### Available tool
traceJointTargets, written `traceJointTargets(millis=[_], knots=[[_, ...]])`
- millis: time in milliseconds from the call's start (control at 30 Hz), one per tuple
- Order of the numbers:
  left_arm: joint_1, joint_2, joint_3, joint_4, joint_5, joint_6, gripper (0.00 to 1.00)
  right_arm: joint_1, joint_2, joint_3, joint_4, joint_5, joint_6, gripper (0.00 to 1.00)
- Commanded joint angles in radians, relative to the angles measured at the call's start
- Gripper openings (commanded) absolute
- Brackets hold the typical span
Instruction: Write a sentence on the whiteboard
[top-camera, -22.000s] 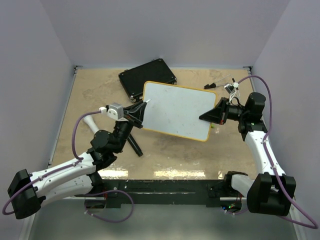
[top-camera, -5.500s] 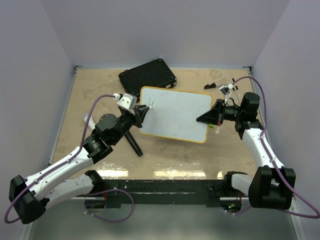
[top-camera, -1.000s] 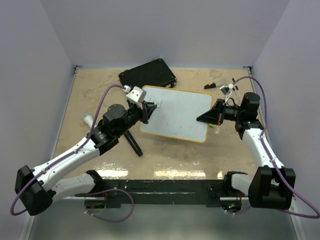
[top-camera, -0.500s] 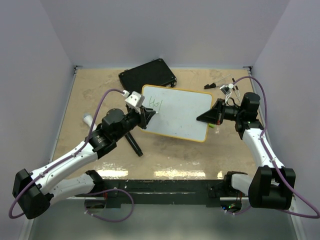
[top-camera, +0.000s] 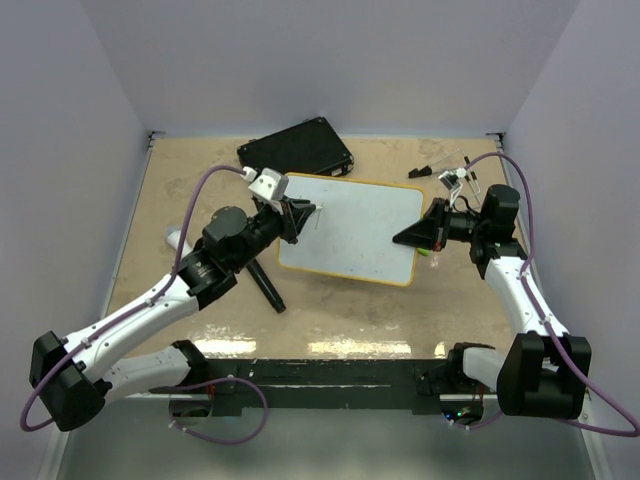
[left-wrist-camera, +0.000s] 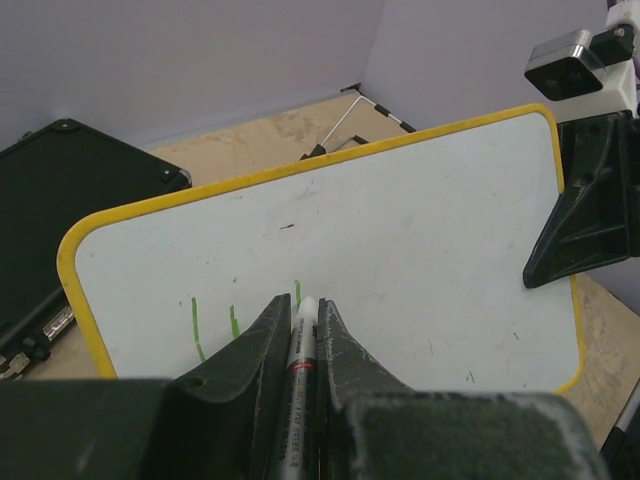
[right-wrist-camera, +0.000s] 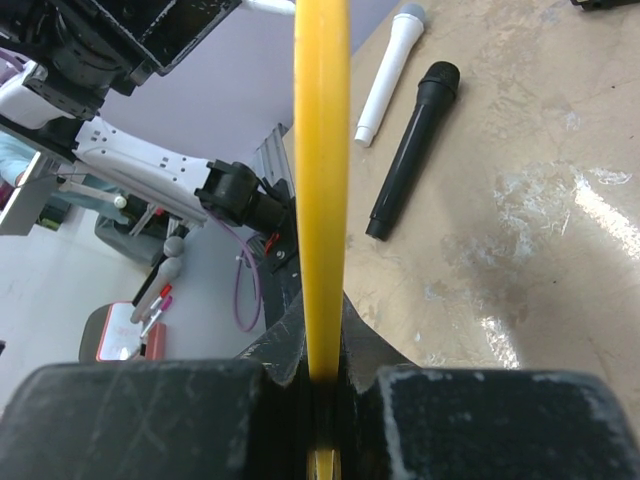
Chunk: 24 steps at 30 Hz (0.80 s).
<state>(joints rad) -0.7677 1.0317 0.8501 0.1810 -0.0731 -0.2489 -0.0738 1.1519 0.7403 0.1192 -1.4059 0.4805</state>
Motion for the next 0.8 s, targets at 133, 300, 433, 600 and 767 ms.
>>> traceJointTargets(millis=[133, 300, 433, 600, 767], knots=[[0.004, 0.031, 0.041, 0.041, -0.034, 0.020, 0.00, 0.002, -0.018, 0.062, 0.034, -0.051, 0.001, 0.00], [0.004, 0.042, 0.043, 0.048, -0.036, 0.025, 0.00, 0.002, -0.015, 0.062, 0.034, -0.051, 0.000, 0.00], [0.004, 0.064, 0.056, 0.061, -0.011, 0.025, 0.00, 0.002, -0.015, 0.062, 0.034, -0.051, 0.000, 0.00], [0.004, 0.088, 0.069, 0.064, 0.015, 0.022, 0.00, 0.002, -0.018, 0.062, 0.034, -0.051, 0.001, 0.00], [0.004, 0.084, 0.063, 0.032, 0.030, 0.016, 0.00, 0.002, -0.015, 0.062, 0.036, -0.053, 0.001, 0.00]])
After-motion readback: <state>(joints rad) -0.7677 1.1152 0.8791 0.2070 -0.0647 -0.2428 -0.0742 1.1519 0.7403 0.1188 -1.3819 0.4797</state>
